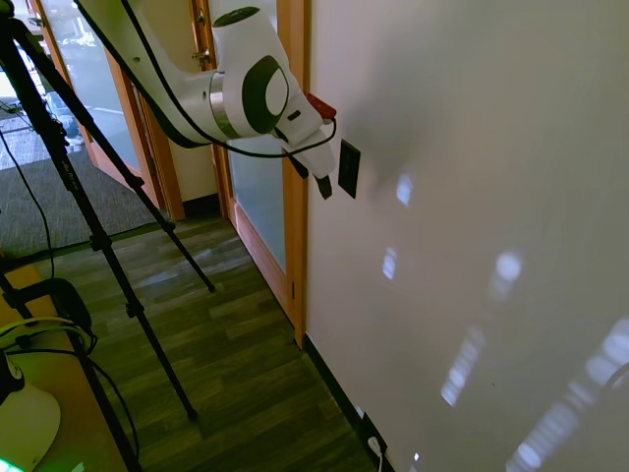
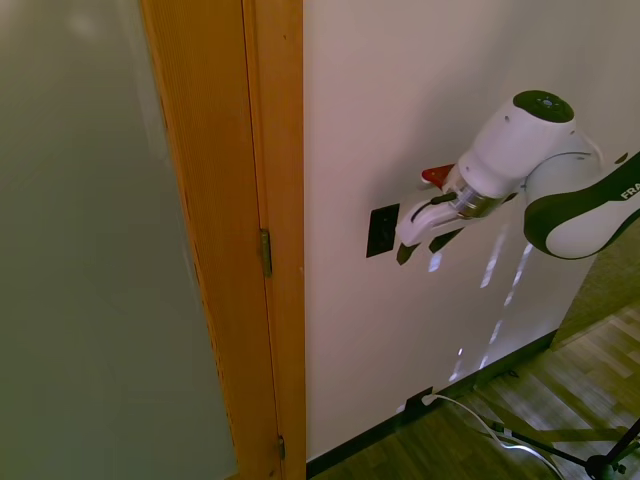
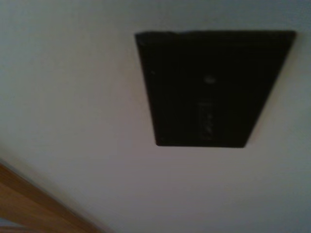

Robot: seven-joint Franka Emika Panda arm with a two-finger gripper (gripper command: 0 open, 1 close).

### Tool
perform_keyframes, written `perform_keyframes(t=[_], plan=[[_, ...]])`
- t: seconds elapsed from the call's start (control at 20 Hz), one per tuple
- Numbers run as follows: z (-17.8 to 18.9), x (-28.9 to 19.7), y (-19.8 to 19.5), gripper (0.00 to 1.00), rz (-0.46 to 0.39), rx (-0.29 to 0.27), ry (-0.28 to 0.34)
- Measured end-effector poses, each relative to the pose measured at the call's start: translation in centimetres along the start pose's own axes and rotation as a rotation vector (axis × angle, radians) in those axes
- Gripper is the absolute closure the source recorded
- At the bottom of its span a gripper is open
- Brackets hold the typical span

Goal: Turn on the light

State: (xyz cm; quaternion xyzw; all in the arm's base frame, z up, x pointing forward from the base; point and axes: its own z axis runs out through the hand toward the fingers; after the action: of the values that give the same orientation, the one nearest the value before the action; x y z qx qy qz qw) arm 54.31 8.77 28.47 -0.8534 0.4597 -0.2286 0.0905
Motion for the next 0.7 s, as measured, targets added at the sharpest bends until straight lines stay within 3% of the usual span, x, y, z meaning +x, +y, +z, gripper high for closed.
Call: perform_keyframes(t=[0.4, 0.7], plan=[[1.0, 1.9, -0.5, 1.0, 0.073, 0.016, 0.061], [2.5, 2.2, -1.2, 1.0, 0.09, 0.012, 0.074]])
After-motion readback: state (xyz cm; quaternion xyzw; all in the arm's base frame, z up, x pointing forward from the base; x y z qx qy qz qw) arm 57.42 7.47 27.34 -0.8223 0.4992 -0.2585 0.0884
